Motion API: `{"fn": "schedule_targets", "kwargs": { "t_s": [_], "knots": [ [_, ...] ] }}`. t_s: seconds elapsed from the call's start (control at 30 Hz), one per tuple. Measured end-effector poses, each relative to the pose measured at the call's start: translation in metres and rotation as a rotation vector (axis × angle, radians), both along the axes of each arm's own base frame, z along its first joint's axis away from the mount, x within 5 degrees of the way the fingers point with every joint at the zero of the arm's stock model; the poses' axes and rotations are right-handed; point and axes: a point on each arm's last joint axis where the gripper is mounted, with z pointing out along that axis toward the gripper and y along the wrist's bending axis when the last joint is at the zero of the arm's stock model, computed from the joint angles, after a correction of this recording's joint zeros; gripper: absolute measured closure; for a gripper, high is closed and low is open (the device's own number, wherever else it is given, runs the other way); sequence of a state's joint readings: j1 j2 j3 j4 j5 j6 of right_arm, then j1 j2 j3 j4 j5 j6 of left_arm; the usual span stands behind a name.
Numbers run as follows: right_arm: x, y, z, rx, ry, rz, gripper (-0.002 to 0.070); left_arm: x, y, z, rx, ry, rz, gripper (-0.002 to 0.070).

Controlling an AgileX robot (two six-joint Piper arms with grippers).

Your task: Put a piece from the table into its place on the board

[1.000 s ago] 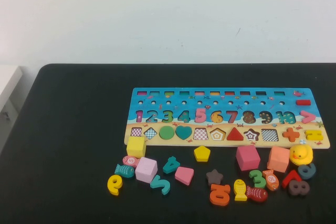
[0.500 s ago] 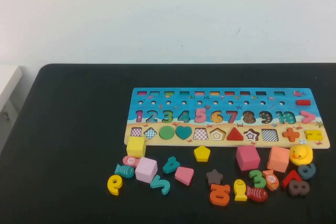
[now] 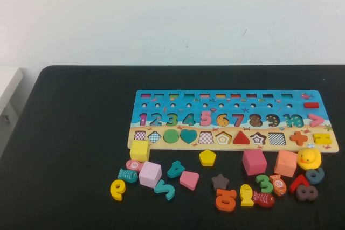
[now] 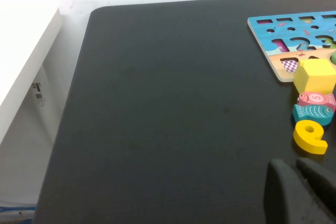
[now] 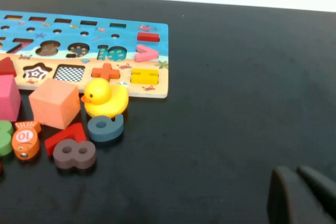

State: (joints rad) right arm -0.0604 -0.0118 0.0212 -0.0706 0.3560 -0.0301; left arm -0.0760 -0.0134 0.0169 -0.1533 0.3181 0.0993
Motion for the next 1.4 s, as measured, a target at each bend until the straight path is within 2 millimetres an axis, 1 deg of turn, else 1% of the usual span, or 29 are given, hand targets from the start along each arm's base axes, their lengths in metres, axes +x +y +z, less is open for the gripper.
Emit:
{"fn": "schedule_targets", "kwargs": {
  "t_s": [0.2,0.33,0.4,0.5,0.6,0.7,1.03,1.1,1.17,1.23,1.33,1.4],
  "knots": [
    [0.000,0.000,0.000,0.000,0.000,0.000,0.0657,0.000,0.001,0.000,0.028,-0.007,0.000,0.0676],
    [0.000,0.000,0.000,0.000,0.000,0.000,0.0658,0.001,0.002,0.004,0.058,-0.061,0.006,0.0677],
    [0.000,0.000,0.000,0.000,0.000,0.000,0.0658,0.003,0.003,0.012,0.054,-0.145,0.018,0.0677],
    [0.000,0.000,0.000,0.000,0.000,0.000,0.0658,0.004,0.004,0.028,0.041,-0.327,0.043,0.0676],
    [0.000,0.000,0.000,0.000,0.000,0.000,0.0658,0.002,0.006,0.042,0.028,-0.482,0.066,0.0676],
    [0.000,0.000,0.000,0.000,0.000,0.000,0.0658,-0.001,0.007,0.053,0.017,-0.601,0.083,0.0676],
    [0.000,0.000,0.000,0.000,0.000,0.000,0.0657,-0.012,0.012,0.076,-0.022,-0.883,0.135,0.0676],
    [0.000,0.000,0.000,0.000,0.000,0.000,0.0658,-0.012,0.013,0.075,-0.047,-0.870,0.144,0.0676],
    [0.000,0.000,0.000,0.000,0.000,0.000,0.0657,-0.008,0.012,0.073,-0.061,-0.762,0.127,0.0676],
    [0.000,0.000,0.000,0.000,0.000,0.000,0.0658,-0.009,0.009,0.084,-0.057,-0.658,0.093,0.0676],
    [0.000,0.000,0.000,0.001,0.000,0.000,0.0657,-0.009,0.005,0.110,-0.045,-0.506,0.047,0.0676],
    [0.000,0.000,0.000,0.001,0.000,0.000,0.0658,-0.005,0.002,0.126,-0.034,-0.400,0.021,0.0676]
  ]
}}
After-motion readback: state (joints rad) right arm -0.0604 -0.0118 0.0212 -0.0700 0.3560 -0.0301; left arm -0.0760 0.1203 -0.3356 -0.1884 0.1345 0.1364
